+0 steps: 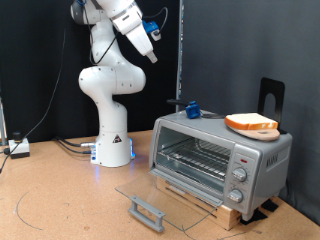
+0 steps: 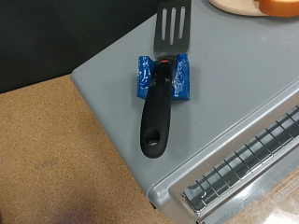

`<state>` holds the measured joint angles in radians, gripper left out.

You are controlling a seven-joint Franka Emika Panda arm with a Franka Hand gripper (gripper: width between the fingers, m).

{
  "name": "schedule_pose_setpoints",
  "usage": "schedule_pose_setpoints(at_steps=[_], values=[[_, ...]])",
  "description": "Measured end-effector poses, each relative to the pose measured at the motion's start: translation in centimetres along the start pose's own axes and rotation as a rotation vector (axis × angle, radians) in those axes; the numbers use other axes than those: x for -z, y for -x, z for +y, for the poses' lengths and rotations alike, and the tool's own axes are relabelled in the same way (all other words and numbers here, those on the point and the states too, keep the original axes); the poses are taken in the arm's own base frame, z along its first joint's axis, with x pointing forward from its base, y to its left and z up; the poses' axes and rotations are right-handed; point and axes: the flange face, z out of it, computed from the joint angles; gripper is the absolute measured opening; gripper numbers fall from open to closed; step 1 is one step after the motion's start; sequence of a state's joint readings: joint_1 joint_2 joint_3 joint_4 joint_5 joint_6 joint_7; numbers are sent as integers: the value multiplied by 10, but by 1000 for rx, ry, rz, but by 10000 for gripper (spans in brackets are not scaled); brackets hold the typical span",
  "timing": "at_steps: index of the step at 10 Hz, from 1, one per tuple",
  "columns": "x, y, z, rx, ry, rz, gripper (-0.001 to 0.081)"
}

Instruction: Make a piece of toast with the oven

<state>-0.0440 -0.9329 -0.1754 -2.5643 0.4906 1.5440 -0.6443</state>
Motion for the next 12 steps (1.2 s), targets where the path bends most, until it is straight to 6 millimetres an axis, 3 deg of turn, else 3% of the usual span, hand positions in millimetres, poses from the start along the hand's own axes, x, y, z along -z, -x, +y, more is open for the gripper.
schedule_pose_setpoints(at_steps=[2,5,12], values=[[3,-8,2,58,70,66,807],[-9,-11,-14,113,158,96,807],[-43,2,-60,142,85,58,807]])
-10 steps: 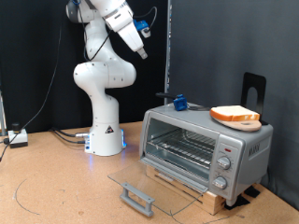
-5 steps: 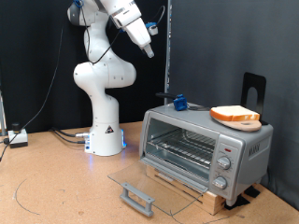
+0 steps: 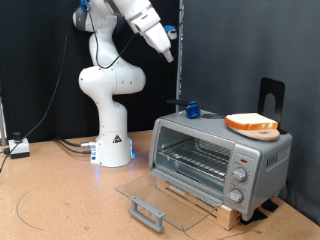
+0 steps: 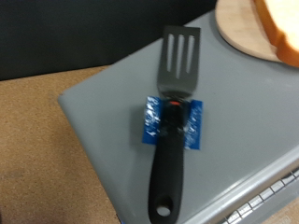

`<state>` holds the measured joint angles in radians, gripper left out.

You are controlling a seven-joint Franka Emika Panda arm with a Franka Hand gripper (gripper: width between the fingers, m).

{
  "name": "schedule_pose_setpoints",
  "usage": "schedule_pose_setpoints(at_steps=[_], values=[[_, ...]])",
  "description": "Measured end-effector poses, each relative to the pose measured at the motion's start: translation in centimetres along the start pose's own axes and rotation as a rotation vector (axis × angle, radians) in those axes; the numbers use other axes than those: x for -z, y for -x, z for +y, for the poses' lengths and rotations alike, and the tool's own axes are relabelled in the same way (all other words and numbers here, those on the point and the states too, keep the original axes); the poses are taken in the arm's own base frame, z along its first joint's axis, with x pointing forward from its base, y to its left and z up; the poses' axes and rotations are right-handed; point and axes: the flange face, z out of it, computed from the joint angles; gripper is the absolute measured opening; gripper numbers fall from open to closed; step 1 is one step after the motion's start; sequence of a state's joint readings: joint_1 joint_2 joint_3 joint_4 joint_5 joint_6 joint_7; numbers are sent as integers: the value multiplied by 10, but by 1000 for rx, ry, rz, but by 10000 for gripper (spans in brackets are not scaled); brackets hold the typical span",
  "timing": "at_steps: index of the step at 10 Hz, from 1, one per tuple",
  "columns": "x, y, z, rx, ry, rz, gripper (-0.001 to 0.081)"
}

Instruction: Make a piece of toast with the oven

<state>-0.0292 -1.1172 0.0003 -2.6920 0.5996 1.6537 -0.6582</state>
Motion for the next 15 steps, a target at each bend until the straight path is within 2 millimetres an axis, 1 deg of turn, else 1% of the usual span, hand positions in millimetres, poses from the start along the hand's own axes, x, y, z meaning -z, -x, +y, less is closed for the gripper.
schedule_pose_setpoints(at_steps=[1,2,3,5,8,12,15], values=[[-1,2,-5,8,5,-1,807],[-2,2,-4,7,5,-1,807],[-3,-1,-2,-22,39,38,807],[-25,1,-2,-113,132,88,807],[-64,5,-8,-161,205,37,807],[-102,-4,-9,-175,189,-9,807],[-122,-5,-4,-90,141,8,807]])
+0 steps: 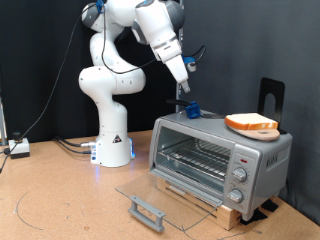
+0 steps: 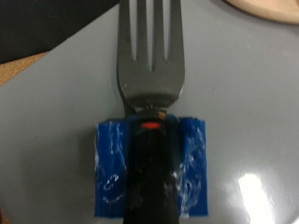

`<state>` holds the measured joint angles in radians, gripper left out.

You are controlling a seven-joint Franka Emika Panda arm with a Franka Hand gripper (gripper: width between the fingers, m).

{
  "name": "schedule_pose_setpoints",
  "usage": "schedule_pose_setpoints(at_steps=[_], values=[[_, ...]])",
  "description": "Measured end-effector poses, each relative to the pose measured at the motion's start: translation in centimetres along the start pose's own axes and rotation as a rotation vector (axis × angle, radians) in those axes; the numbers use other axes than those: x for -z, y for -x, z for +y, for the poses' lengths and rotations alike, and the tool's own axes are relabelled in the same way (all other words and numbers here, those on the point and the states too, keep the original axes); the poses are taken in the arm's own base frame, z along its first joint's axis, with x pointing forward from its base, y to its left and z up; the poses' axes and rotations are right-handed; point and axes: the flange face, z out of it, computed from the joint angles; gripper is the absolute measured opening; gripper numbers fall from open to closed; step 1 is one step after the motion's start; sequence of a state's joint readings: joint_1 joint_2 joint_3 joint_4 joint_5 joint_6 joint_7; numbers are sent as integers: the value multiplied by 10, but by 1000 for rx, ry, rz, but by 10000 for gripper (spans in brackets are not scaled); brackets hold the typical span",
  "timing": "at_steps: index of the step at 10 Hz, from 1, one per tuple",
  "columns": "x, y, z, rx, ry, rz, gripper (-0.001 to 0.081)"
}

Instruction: Make a piece of toast with the oven

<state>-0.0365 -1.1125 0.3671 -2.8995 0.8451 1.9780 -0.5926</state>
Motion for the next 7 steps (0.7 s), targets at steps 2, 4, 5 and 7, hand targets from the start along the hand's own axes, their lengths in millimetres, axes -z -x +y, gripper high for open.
schedule_pose_setpoints(at_steps=[2,4,5,7], values=[[-8,2,0,27,-9,11,807],[-16,4,-3,26,8,-1,807],[-21,5,-4,19,19,-10,807],[-31,6,-8,-8,48,-17,807]])
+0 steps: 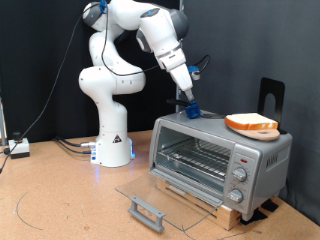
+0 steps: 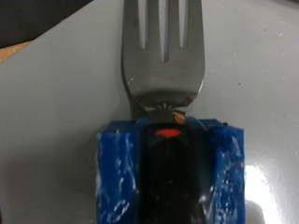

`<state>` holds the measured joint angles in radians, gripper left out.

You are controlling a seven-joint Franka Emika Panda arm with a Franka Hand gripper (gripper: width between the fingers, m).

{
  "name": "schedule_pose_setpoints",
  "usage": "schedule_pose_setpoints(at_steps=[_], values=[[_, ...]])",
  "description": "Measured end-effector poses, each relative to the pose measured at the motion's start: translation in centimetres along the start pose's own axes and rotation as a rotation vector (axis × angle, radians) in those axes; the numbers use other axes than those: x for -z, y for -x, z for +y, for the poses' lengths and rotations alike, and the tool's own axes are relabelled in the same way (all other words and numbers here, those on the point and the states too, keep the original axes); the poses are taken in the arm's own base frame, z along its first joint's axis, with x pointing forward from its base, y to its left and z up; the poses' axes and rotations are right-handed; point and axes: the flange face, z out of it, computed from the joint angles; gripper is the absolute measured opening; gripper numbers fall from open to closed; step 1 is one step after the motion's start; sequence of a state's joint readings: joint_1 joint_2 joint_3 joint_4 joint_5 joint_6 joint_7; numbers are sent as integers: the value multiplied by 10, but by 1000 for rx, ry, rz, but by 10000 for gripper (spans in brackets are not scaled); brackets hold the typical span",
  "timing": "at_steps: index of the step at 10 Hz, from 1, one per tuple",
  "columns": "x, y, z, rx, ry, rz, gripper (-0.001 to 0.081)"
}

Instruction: Make a piece of toast with the oven

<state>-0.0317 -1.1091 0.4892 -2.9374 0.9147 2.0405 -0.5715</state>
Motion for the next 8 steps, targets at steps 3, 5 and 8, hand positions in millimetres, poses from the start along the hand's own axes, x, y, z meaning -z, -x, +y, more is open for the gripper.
schedule_pose_setpoints(at_steps=[3,5,8], values=[[-14,3,-4,-14,20,2,807],[-22,6,-7,-19,26,-7,807],[-33,7,-6,-47,33,-21,807]])
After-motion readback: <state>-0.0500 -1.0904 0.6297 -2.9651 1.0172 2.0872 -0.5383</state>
